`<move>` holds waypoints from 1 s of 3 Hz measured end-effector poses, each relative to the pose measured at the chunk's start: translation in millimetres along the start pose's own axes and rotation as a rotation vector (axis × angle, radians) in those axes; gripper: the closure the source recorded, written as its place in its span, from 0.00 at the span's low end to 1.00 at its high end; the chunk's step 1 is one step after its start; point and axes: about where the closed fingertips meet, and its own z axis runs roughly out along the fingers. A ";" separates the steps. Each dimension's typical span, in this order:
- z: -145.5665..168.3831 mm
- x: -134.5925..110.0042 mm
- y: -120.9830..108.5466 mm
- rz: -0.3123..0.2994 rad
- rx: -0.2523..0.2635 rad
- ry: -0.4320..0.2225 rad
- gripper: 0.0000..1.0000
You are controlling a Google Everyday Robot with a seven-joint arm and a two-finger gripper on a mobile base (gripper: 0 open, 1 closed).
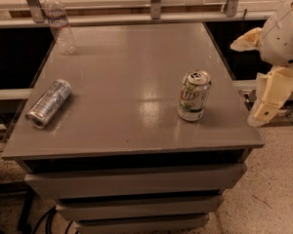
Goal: Move 7up can near redbull can
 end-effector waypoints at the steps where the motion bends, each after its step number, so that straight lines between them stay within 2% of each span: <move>1: 12.2 -17.4 -0.4 -0.106 -0.030 -0.051 0.00; 3: 28.8 -54.2 4.9 -0.294 -0.068 -0.108 0.00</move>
Offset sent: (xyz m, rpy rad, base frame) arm 0.0023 0.0620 -0.0094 0.0420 -0.0354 0.3529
